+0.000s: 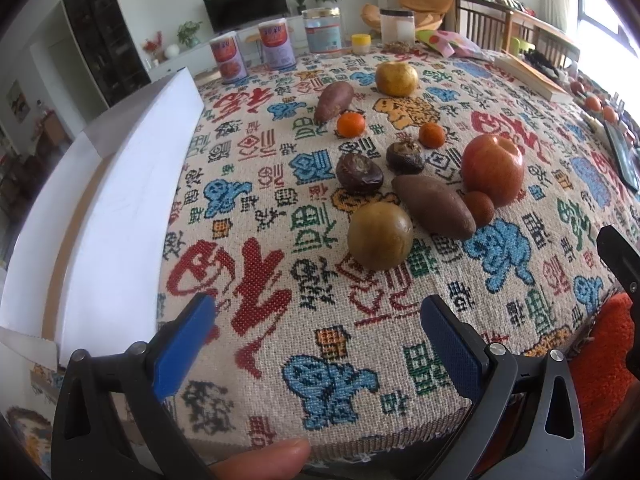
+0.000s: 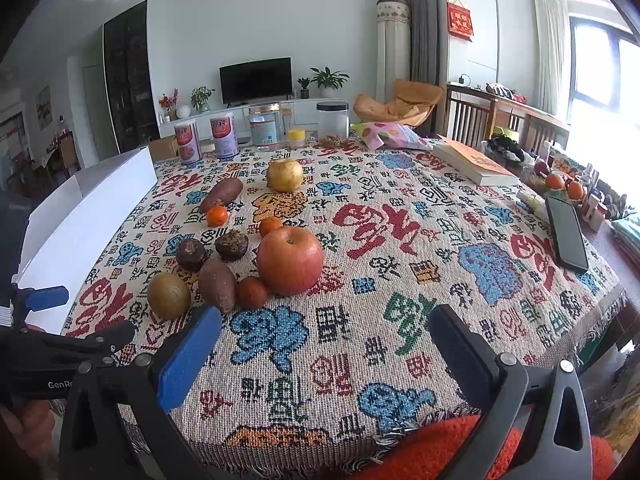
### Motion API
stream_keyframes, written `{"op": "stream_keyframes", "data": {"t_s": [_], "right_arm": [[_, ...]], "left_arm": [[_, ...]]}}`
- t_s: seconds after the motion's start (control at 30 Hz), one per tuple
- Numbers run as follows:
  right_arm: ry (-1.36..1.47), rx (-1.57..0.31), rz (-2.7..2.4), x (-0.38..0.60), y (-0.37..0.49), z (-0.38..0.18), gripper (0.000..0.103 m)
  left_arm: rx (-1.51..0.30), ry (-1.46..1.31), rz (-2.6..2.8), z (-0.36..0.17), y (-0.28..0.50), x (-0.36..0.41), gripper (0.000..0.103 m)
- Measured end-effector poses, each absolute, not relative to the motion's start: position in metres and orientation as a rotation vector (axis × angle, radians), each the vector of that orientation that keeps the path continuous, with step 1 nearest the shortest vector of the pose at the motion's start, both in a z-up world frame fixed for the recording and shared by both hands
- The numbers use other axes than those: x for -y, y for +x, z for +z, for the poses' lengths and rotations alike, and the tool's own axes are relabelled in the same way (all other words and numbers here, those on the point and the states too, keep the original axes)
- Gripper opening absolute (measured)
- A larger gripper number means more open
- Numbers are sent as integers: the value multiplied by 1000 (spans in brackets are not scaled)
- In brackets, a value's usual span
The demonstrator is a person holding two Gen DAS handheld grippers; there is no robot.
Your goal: Organize fruits
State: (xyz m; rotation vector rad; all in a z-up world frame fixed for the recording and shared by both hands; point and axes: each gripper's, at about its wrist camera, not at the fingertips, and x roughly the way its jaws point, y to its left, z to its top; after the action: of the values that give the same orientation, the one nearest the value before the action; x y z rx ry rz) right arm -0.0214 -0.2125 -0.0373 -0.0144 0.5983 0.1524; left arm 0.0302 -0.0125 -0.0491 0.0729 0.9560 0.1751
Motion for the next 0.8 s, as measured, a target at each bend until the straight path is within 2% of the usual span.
{"op": "stream_keyframes", "data": {"t_s": [0.8], "right_arm": [[-18, -587, 152, 216, -23, -37, 103]], "left_arm": [[-979, 92, 186, -55, 33, 13, 102]]}}
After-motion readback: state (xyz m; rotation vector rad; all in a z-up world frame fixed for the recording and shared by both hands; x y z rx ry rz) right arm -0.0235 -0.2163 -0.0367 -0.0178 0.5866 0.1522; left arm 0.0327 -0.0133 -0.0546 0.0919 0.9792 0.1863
